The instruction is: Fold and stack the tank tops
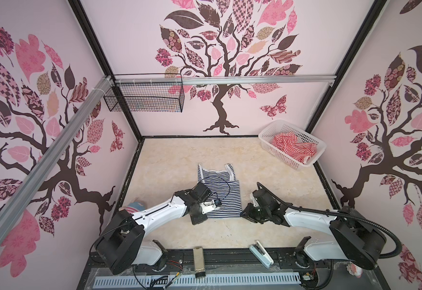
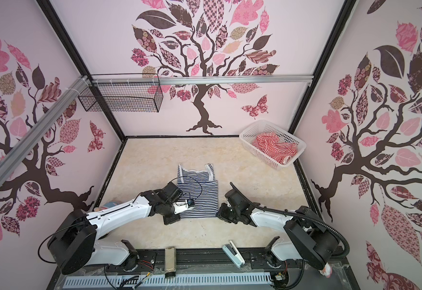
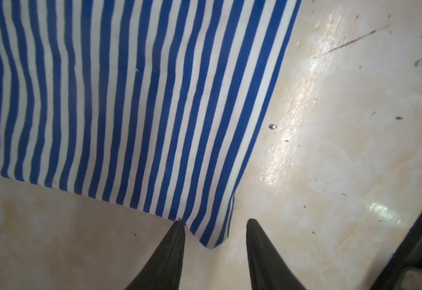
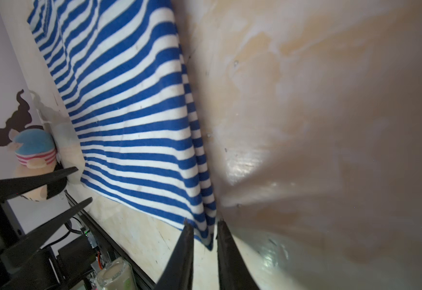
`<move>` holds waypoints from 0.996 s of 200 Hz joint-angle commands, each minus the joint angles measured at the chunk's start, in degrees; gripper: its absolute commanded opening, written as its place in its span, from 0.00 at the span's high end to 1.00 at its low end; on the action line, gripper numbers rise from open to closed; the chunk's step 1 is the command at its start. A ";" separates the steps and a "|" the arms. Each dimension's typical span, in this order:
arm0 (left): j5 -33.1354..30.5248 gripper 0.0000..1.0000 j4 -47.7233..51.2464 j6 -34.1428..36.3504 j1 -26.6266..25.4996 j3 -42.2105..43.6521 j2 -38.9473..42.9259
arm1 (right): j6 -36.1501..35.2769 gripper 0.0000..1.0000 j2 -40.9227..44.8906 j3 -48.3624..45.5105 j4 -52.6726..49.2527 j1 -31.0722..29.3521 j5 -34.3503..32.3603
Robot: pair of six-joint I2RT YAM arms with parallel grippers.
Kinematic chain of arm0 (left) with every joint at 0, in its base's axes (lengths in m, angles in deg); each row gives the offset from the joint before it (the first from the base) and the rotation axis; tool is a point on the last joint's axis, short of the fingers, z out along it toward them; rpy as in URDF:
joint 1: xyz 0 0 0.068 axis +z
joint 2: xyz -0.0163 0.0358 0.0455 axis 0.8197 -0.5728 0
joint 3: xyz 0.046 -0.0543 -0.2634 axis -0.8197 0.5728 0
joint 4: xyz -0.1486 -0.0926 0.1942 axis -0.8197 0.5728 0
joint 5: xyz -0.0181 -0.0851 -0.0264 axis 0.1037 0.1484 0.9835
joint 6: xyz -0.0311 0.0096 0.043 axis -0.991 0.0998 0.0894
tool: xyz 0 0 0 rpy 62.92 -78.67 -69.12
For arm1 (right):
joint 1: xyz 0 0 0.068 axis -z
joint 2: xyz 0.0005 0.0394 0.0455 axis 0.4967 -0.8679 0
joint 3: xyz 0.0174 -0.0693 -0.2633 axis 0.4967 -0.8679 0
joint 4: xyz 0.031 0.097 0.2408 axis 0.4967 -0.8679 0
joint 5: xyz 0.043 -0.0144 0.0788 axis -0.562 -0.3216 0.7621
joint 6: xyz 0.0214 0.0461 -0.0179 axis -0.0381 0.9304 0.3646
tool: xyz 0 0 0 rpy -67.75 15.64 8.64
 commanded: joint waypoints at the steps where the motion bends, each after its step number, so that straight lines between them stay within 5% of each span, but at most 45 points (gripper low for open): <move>1: -0.65 0.55 -1.43 0.34 -0.12 0.90 -1.04 | -0.54 0.76 -0.48 1.80 -0.82 -0.18 -0.30; 28: -0.22 0.58 -2.04 0.22 -0.10 0.70 -1.95 | -0.42 0.76 -1.18 1.71 -0.26 -0.19 -0.24; 109: 1.98 0.92 -0.78 -0.26 -0.08 0.45 -0.84 | 0.42 0.76 -3.81 2.25 3.60 -0.28 1.69; 125: 2.15 1.00 -0.74 -0.36 -0.09 0.36 -0.89 | 0.50 0.84 -3.66 2.41 3.64 -0.28 1.32; 148: 2.67 1.00 -0.04 -0.47 -0.12 -0.37 -0.76 | 0.56 1.00 -2.26 2.41 2.81 -0.27 0.77; 199: 6.83 1.00 4.15 -0.41 -0.15 -2.70 1.55 | -0.18 1.00 4.29 2.71 -2.70 -0.27 -0.75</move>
